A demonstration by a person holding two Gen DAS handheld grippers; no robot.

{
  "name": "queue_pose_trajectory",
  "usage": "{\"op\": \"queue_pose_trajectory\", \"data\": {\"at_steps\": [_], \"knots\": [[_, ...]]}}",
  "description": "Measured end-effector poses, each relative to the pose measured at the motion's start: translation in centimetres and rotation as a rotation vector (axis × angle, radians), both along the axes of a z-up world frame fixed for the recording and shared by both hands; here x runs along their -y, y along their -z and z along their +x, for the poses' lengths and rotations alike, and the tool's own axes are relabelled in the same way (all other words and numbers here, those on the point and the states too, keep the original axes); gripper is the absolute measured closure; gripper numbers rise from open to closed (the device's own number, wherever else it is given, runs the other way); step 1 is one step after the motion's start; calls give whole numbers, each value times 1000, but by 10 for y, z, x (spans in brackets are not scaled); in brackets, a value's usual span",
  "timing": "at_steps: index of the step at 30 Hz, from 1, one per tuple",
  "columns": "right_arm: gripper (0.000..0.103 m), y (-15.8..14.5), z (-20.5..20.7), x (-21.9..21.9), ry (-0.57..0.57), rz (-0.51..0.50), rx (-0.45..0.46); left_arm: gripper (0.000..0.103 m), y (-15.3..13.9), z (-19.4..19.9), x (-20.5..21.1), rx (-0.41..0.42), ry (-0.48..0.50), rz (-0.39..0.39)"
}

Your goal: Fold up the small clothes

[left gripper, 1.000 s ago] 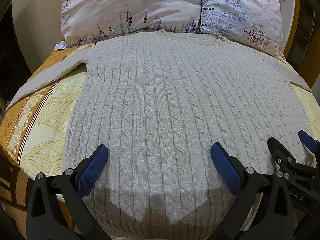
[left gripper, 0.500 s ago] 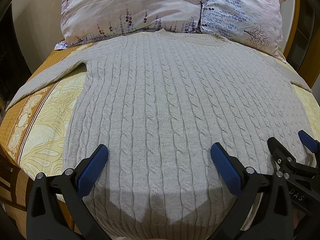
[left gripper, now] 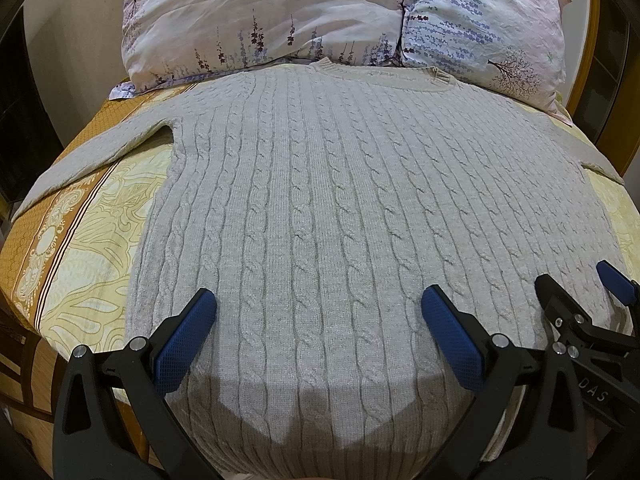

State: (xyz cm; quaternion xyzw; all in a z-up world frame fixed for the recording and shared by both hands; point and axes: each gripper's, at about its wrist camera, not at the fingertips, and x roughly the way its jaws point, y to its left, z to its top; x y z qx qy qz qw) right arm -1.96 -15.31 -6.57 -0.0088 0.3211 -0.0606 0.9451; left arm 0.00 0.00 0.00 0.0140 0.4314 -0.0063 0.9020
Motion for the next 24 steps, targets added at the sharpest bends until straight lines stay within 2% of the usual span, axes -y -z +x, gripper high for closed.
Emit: {"op": "queue_pose_trajectory", "data": {"at_steps": [14,24], "knots": [[2,-1,1,-2,-2,-2,-3,1,0,0,0,-1,1,0],[2,0,3,1,-45,-6,-4,1,-2,3,0,-20,13,4]]}}
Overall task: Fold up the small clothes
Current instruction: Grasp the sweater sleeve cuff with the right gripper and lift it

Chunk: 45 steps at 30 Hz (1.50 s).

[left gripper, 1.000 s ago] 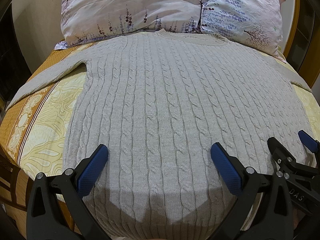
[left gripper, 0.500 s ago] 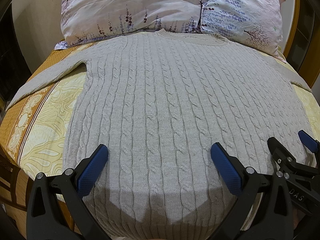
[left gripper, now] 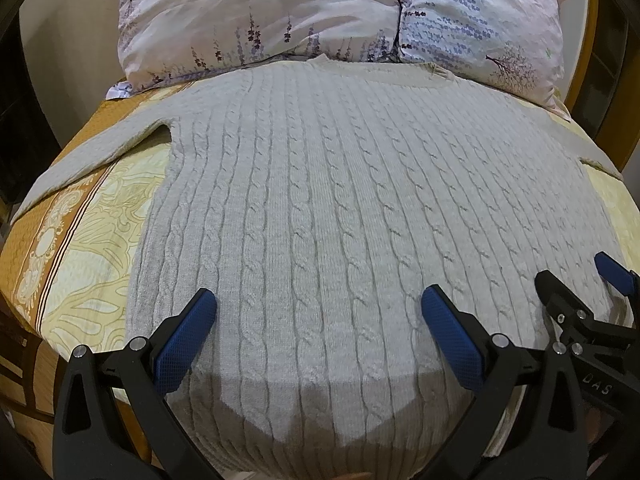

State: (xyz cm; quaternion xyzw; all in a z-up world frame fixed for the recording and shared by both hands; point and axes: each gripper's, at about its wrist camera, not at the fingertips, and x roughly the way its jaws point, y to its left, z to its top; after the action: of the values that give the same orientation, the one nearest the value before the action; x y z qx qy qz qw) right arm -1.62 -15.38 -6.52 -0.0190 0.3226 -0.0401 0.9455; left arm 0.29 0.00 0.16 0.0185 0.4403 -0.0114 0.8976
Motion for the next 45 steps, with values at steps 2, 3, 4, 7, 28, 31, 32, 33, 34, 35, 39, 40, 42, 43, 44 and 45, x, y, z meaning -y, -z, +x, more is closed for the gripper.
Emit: {"op": "queue_pose_trajectory", "data": {"at_steps": [2,3,4,7,28,31,32,33,34,35,39,40,42,43,44,45], "knots": [[2,0,0,1,-13,-3,9,1,1,0,1,-11,4,2],[2,1,-1,2,-20,-3,15,1,1,1,1,-15,7,2],[2,1,-1,3,-32,-1,25,1,1,2,1,-20,10,2],[2,1,1,6,-62,-2,35,1,0,5,1,-44,23,2],[46,-59,107,323,511,664,23,1,-33,78,-12,-18,81,9],[57,-47,115,344,543,738,-14,1,-37,93,-9,-18,99,11],[60,-46,119,345,544,755,-20,1,-38,99,-9,-25,99,10],[60,-47,120,346,548,750,-13,1,-38,104,-9,-29,98,9],[61,-46,123,346,544,750,-11,1,-39,109,-8,-30,99,5],[64,-46,126,347,542,756,-9,1,-40,115,-8,-26,100,-7],[73,-42,125,358,562,782,25,1,-42,132,-6,-23,109,-66],[75,-41,126,362,573,791,38,1,-41,136,-5,-30,105,-70],[77,-38,126,370,601,807,66,1,-39,144,-3,-42,98,-88],[80,-37,125,373,614,810,77,1,-36,148,-3,-47,100,-105],[83,-37,125,374,622,808,81,1,-34,152,-2,-53,103,-124],[85,-37,126,375,630,801,83,1,-33,153,-2,-54,106,-137]]}}
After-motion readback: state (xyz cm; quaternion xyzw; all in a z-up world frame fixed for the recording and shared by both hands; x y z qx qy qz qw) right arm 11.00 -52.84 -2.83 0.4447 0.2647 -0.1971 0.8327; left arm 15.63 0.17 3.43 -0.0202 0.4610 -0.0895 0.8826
